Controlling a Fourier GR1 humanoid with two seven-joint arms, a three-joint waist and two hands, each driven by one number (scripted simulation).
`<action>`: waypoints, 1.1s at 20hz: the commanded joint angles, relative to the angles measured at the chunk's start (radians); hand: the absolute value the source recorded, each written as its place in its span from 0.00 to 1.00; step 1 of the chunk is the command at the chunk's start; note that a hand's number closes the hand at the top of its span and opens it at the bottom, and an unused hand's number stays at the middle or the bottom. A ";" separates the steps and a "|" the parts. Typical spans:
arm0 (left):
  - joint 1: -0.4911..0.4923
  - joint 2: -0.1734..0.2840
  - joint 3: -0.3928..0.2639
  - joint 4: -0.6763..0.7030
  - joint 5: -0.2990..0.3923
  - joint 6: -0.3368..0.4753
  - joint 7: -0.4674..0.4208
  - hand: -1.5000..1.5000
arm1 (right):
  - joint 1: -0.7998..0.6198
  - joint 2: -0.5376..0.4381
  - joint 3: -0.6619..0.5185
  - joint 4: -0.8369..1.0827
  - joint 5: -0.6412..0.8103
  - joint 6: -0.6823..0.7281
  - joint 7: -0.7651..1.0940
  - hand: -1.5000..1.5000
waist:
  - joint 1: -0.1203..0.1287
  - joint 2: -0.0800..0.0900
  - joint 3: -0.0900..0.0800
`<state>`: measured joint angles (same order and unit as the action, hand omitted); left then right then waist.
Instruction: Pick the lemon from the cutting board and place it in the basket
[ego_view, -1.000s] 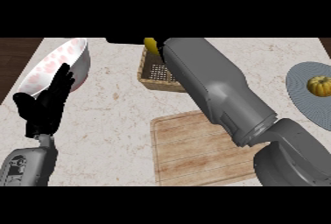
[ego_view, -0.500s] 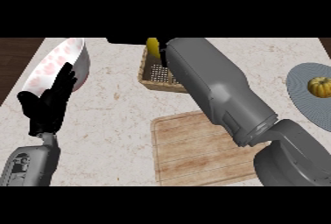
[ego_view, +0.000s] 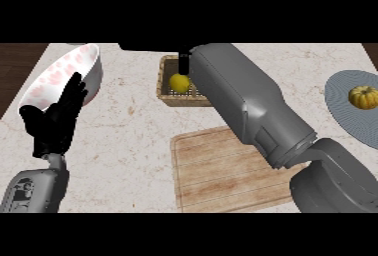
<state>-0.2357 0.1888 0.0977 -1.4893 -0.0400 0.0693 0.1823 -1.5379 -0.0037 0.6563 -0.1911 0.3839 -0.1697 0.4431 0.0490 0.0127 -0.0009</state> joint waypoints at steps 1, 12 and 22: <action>0.046 0.001 0.002 0.003 0.003 -0.014 -0.044 0.50 | -0.021 0.003 -0.080 -0.018 -0.049 -0.107 -0.005 0.00 | 0.000 0.001 0.000; 0.049 0.014 0.035 0.003 0.002 0.008 -0.016 0.50 | -0.001 -0.106 -0.309 -0.117 -0.204 -0.274 0.021 0.00 | -0.040 -0.014 0.001; 0.065 0.019 0.061 0.006 0.011 0.010 -0.024 0.50 | 0.299 -0.316 -0.396 -0.418 -0.293 -0.137 -0.071 0.00 | -0.071 -0.021 0.001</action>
<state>-0.1848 0.2066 0.1501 -1.4859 -0.0274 0.0750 0.1670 -1.3489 -0.2391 0.2797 -0.5044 0.1125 -0.3742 0.4115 -0.0176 -0.0084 0.0007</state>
